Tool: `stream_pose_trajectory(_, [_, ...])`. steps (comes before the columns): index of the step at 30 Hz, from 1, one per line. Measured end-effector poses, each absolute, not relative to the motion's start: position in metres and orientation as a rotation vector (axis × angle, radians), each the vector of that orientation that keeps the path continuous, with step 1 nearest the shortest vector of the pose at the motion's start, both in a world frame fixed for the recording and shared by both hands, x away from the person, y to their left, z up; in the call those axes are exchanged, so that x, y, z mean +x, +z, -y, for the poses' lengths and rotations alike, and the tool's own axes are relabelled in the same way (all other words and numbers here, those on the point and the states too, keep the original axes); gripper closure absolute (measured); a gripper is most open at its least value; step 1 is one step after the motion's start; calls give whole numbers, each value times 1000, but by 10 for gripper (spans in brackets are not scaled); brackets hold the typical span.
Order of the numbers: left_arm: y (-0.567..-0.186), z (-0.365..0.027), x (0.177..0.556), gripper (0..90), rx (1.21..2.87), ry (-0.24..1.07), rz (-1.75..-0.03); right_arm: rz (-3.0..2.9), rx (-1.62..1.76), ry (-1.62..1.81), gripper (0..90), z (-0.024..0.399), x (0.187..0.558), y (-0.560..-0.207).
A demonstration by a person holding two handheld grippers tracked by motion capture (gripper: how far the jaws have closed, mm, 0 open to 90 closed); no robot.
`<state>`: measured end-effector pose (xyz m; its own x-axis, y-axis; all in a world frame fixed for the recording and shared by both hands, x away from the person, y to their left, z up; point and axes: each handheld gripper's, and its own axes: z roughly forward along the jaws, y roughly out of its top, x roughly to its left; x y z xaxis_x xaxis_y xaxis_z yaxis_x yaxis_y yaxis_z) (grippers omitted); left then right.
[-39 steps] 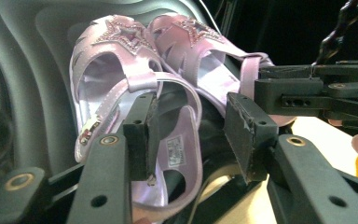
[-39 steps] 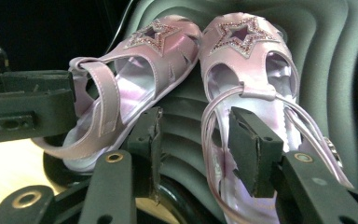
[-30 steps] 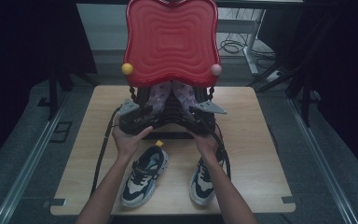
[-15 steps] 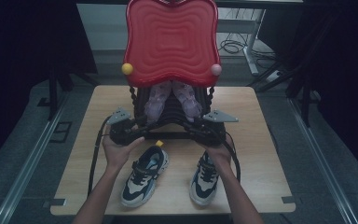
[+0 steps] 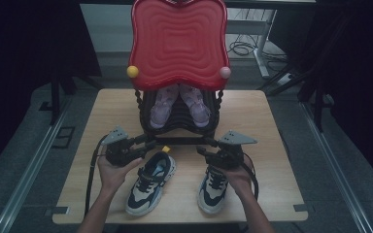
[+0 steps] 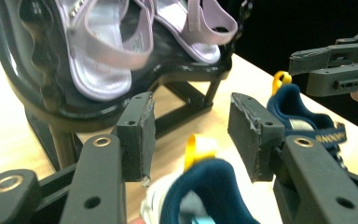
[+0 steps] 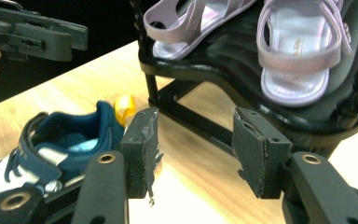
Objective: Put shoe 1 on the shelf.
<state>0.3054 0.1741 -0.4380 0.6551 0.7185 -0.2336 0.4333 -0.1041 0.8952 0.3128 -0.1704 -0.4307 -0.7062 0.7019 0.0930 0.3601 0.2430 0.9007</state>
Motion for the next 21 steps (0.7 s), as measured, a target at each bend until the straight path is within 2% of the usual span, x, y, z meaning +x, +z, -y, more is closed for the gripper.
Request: stream_pose_trajectory(21, [-463, -191, 269, 518, 1814, 238, -982, -2247, 969, 1440, 583, 206, 280, -448])
